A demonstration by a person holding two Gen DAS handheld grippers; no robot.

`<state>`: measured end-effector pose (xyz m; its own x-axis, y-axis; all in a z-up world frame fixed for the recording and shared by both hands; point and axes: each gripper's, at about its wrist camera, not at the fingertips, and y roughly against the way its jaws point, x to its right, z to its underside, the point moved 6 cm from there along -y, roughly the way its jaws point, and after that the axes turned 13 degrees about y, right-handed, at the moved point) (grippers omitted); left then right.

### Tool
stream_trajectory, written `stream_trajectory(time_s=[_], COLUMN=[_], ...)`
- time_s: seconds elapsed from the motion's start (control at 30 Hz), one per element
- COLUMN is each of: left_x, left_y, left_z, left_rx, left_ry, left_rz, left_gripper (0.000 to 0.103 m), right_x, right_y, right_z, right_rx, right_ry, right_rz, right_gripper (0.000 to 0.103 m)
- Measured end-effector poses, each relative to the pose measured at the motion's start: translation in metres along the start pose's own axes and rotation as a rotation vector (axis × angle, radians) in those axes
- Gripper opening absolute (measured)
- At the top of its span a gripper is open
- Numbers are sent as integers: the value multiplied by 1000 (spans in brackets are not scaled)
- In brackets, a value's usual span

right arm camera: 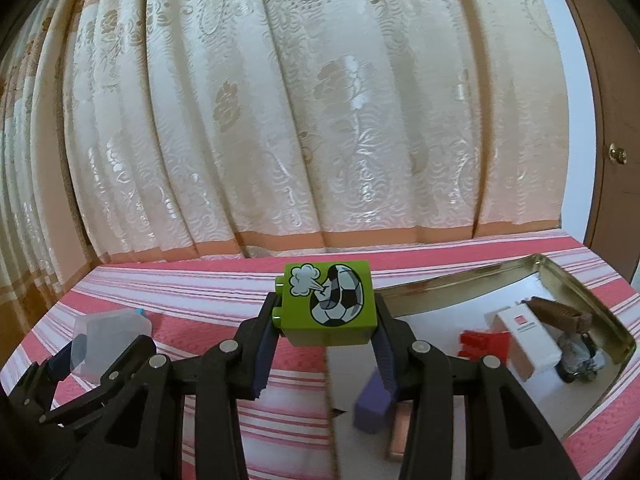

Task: Organize rigid objects
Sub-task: 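Lower the clear box into the tin and open left while right holds the green brick above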

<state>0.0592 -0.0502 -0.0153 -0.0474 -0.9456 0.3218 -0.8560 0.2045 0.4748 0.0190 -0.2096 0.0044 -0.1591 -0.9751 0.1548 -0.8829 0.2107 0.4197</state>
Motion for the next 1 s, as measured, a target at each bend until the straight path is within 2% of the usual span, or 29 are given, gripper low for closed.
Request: stream_trajectory(time_s=[0.2,0.6,1.0], left_x=[20,68,114], left_y=[5,13,8], left_z=[5,12,23], left_rx=[-10,-10,-35], left_ry=[6,-47,-110], left_rz=[42,122,208], left_gripper=[84,84,84], right_x=[33,119,184], right_y=[7,20,22], right_z=[1,4,10], right_rx=[18,42,40], right_ry=[-16,-88,-149], right_rz=[38,116,147], right_gripper=[46,46,46])
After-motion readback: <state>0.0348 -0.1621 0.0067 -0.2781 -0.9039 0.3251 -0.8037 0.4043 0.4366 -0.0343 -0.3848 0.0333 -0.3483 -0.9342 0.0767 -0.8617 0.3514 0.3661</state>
